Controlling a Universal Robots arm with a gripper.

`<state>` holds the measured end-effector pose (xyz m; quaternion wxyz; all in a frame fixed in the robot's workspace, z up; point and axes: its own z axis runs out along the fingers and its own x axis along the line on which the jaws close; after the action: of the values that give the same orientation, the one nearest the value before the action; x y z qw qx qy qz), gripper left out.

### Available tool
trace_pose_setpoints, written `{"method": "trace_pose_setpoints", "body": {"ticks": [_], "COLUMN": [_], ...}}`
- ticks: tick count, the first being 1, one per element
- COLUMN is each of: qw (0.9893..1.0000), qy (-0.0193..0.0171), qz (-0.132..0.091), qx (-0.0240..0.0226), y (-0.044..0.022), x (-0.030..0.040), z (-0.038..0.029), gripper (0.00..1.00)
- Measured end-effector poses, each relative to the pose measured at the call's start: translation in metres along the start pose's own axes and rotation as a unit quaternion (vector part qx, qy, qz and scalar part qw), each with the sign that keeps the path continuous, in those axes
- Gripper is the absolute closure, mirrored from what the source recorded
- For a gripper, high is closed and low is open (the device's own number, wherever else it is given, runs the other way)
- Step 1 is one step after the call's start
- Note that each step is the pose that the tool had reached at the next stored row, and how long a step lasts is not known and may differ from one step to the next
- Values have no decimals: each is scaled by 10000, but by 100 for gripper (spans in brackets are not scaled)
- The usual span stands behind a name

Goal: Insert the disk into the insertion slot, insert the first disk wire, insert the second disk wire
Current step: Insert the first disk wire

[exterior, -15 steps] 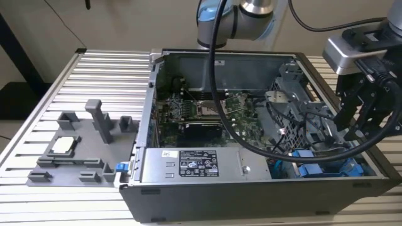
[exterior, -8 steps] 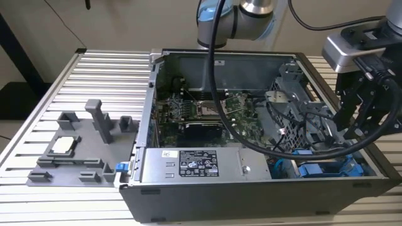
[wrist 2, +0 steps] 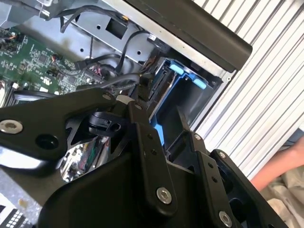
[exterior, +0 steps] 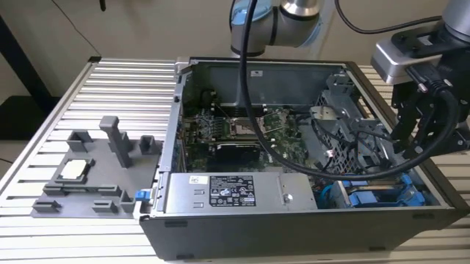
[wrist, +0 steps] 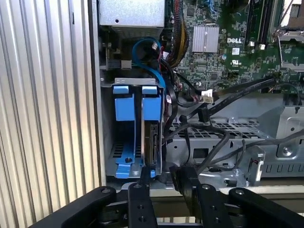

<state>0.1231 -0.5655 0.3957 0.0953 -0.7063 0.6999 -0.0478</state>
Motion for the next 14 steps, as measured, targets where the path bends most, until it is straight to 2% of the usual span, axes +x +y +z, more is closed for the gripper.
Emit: {"method": "trace_pose_setpoints", "body": {"ticks": [3, 4, 8, 9, 10, 11, 14], "qw": [9999, 9999, 9990, 9987, 9984, 9983, 9982], "qy": [18, 59, 388, 461, 511, 534, 538], "qz": [-14, -25, -111, -133, -150, -161, -170], "qx": [124, 147, 165, 167, 170, 174, 201], "y": [21, 28, 37, 39, 42, 45, 61], "x": [-92, -118, -160, -166, -172, -177, -190], "z": [17, 22, 27, 30, 34, 44, 63], "gripper": [59, 59, 59, 59, 59, 59, 59]}}
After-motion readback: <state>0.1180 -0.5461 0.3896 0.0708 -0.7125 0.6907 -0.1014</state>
